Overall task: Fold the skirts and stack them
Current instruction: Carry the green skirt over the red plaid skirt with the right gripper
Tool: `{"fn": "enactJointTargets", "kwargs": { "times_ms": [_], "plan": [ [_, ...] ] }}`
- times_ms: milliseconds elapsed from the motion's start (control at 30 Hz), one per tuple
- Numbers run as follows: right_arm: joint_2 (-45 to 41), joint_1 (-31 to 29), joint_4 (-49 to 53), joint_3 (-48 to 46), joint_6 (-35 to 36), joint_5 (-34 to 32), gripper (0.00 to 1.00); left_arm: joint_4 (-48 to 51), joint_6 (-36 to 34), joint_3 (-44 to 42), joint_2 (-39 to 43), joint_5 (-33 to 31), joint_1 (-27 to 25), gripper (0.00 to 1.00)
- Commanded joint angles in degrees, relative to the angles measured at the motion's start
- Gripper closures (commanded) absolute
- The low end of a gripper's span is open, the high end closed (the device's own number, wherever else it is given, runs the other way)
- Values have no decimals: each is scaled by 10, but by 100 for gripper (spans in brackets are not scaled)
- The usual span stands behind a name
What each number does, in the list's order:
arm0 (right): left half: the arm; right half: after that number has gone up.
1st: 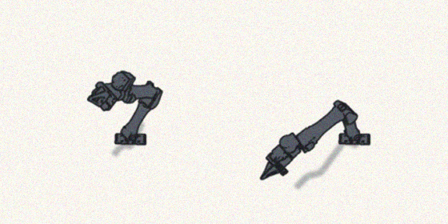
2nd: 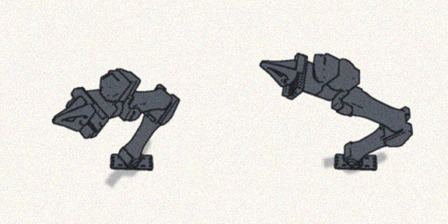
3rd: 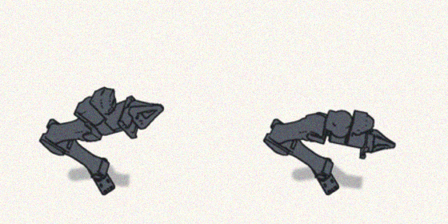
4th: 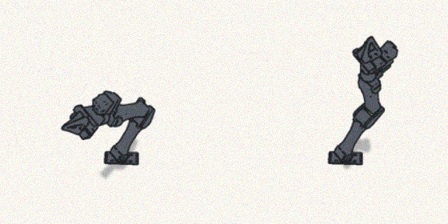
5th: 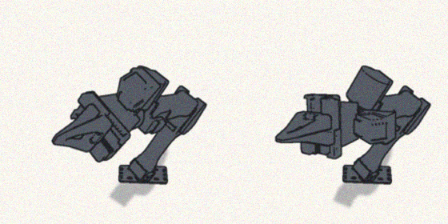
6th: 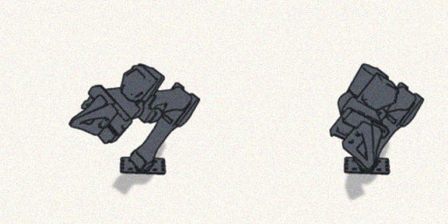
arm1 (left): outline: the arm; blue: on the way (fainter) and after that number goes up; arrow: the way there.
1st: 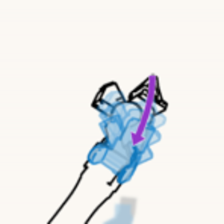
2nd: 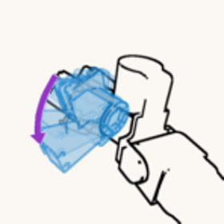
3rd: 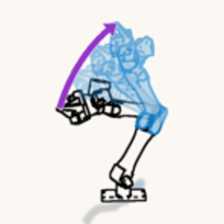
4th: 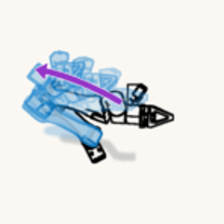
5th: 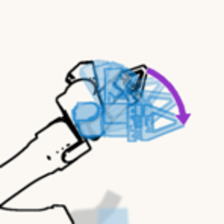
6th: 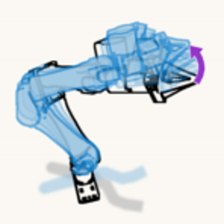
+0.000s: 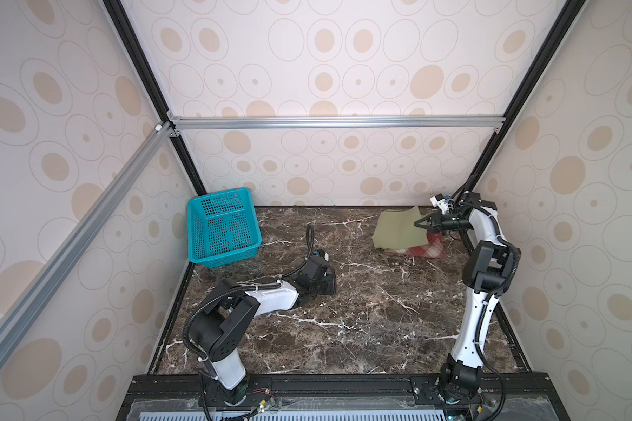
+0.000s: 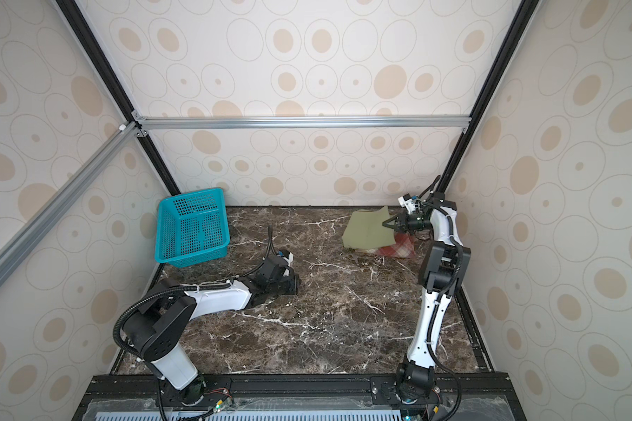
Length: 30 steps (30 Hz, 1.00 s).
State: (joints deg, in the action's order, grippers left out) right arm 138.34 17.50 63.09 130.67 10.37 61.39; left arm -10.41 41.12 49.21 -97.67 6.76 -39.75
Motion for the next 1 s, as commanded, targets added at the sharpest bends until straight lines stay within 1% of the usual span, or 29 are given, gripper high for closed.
{"fn": "enactJointTargets", "kwargs": {
  "times_ms": [0, 133, 233, 367, 533, 700, 833, 967],
  "plan": [
    [-6, 12, 37, 59, 30, 27, 100, 20, 2, 29, -4, 0, 1, 100],
    [18, 22, 49, 106, 30, 40, 100, 32, 0, 39, -6, -1, 1, 100],
    [36, 28, 50, 124, 25, 47, 100, 37, 1, 41, -6, -3, 0, 100],
    [52, 29, 63, 119, 40, 52, 100, 44, 1, 47, -9, -3, 0, 100],
    [69, 31, 74, 97, 57, 34, 100, 47, 2, 49, -13, -2, 0, 100],
    [76, 32, 85, 94, 66, 35, 100, 49, 2, 55, -20, -1, -2, 100],
    [70, 32, 73, 97, 54, 17, 100, 47, 3, 58, -26, 2, -3, 100],
    [65, 30, 61, 108, 30, 49, 100, 43, 6, 57, -30, 3, -4, 100]
  ]
}}
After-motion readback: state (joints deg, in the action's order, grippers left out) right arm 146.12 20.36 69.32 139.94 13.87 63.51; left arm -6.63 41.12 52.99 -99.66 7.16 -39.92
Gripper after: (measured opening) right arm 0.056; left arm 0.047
